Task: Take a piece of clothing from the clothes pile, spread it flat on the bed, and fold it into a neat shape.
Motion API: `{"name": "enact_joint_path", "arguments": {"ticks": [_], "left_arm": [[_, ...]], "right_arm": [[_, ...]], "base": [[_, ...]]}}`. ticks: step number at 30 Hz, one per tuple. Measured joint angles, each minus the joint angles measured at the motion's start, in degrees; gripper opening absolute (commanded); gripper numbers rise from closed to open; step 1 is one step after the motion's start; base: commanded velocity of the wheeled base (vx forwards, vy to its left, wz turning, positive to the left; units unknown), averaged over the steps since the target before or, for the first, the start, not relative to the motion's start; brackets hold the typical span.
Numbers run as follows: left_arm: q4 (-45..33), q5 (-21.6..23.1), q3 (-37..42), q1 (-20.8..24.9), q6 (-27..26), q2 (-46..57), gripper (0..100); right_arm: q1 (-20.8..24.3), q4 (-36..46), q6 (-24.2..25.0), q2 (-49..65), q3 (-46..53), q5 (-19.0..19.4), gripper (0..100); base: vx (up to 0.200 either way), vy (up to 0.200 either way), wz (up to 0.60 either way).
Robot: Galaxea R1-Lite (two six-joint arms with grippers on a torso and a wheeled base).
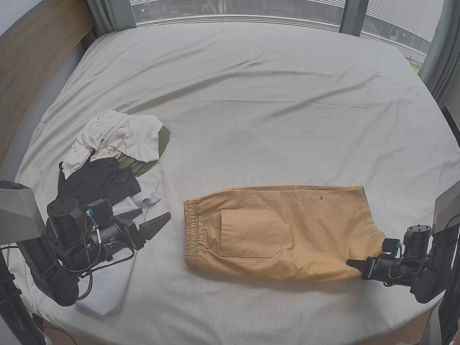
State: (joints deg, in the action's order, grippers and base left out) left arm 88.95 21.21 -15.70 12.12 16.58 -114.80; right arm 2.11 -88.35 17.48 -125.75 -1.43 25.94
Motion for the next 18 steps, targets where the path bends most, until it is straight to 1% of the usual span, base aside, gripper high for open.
{"name": "enact_joint_path", "arguments": {"ticks": [3, 4, 8, 10, 16, 18], "left_arm": [[0.0, 0.0, -0.1, 0.0, 0.0, 0.0, 100], [0.0, 0.0, -0.1, 0.0, 0.0, 0.0, 100], [0.0, 0.0, -0.1, 0.0, 0.0, 0.0, 100], [0.0, 0.0, -0.1, 0.0, 0.0, 0.0, 100], [0.0, 0.0, -0.1, 0.0, 0.0, 0.1, 100], [0.0, 0.0, -0.1, 0.0, 0.0, 0.1, 100]], "right_arm": [[-0.3, 0.0, -0.7, -0.4, 0.2, 0.0, 0], [-0.4, 0.0, -0.9, -0.5, 0.3, -0.2, 100], [-1.0, 0.0, -0.8, -0.7, 0.2, -3.8, 100], [-1.7, 0.0, -0.7, -0.6, 0.3, -4.9, 100], [-5.9, 0.0, -0.7, 0.3, 0.4, -5.2, 100], [-8.6, 0.0, -0.7, 0.8, 0.4, -5.2, 100]], "base": [[0.0, 0.0, 0.0], [0.0, 0.0, 0.0], [0.0, 0.0, 0.0], [0.0, 0.0, 0.0], [0.0, 0.0, 0.0], [0.0, 0.0, 0.0]]}}
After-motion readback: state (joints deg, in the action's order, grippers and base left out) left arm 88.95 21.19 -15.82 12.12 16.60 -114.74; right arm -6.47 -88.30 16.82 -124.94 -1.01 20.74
